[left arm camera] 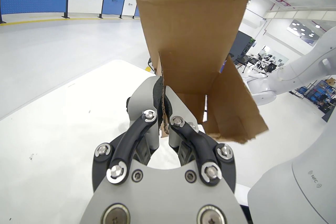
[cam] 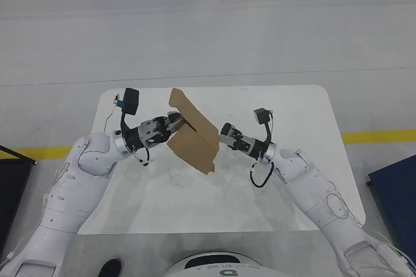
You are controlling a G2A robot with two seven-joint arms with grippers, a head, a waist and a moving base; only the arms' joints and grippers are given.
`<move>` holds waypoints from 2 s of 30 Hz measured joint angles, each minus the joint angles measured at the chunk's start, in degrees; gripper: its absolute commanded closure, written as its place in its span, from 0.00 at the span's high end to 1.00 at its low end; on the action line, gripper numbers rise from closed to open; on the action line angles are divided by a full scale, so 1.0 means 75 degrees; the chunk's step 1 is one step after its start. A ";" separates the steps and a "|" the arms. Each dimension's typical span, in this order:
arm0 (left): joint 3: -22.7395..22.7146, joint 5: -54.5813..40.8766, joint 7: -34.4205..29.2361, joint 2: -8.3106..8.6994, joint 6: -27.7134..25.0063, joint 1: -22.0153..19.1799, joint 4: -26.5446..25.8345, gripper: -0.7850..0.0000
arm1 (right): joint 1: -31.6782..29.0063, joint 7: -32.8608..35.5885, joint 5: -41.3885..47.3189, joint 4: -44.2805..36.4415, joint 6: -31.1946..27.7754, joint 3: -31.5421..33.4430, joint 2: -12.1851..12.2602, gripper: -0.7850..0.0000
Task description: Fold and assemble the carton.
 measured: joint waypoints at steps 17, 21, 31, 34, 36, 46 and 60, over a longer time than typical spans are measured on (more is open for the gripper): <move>0.0564 -0.2435 -0.1206 0.0034 0.0765 -0.0068 0.0641 0.00 | -0.0155 -0.0063 -0.0509 -0.0327 0.0214 0.0126 0.0054 1.00; 0.0719 -0.3176 -0.1701 0.0034 0.1031 -0.0102 0.0815 0.00 | -0.0251 -0.0302 -0.0895 -0.0426 0.0338 0.0280 0.0086 1.00; 0.0837 -0.5214 -0.3051 0.0052 0.2235 -0.0152 0.1079 0.00 | -0.0640 -0.0894 -0.1166 -0.0769 0.0270 0.0787 0.0184 1.00; 0.0821 -0.5608 -0.3360 0.0053 0.2470 -0.0155 0.1141 0.00 | -0.0723 -0.0865 -0.1089 -0.0865 0.0194 0.0862 0.0208 1.00; 0.0820 -0.5932 -0.3463 0.0039 0.2587 -0.0137 0.1171 0.00 | -0.0754 -0.0821 -0.1024 -0.0917 0.0111 0.0886 0.0220 1.00; 0.0664 -0.7264 -0.3222 -0.0069 0.2751 -0.0138 0.1239 0.00 | -0.0810 -0.0821 -0.0264 -0.0822 -0.0290 0.1044 0.0253 1.00; 0.0944 -0.8174 -0.3759 -0.0133 0.4751 0.0017 0.1209 0.00 | -0.1041 -0.1378 -0.1863 -0.1334 0.0139 0.1378 0.0299 1.00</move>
